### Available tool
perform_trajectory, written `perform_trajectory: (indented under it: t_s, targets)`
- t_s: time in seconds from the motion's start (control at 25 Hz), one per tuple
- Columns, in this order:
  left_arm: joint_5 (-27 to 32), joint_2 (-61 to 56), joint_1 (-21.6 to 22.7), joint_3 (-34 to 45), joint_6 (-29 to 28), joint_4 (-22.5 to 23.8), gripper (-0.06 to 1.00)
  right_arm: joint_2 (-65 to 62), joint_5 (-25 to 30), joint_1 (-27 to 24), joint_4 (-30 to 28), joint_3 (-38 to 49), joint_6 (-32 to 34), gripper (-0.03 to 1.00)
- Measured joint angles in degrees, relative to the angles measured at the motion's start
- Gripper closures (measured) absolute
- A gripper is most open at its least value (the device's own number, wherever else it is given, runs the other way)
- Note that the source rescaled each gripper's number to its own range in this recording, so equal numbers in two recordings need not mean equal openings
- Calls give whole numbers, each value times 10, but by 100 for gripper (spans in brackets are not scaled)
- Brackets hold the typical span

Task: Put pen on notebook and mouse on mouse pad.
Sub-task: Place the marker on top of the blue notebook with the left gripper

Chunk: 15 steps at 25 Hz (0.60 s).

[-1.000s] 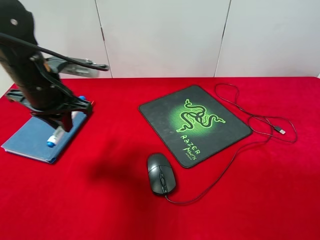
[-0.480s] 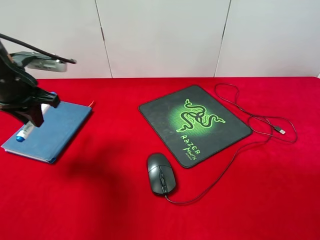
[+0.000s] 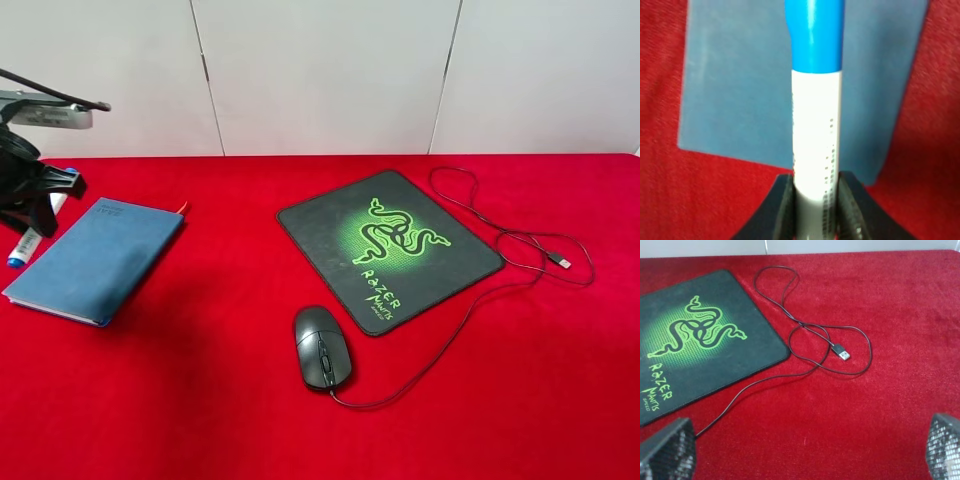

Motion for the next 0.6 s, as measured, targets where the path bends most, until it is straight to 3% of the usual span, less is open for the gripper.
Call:
perform_trajectory:
  t_s: [0.28,0.6]
  targets:
    - [-18,60,12,-6,7,2,94,0,0,0,0,0,0,-3]
    - [-19,144,12,-63,20,2,94,0,0,0,0,0,0,-3]
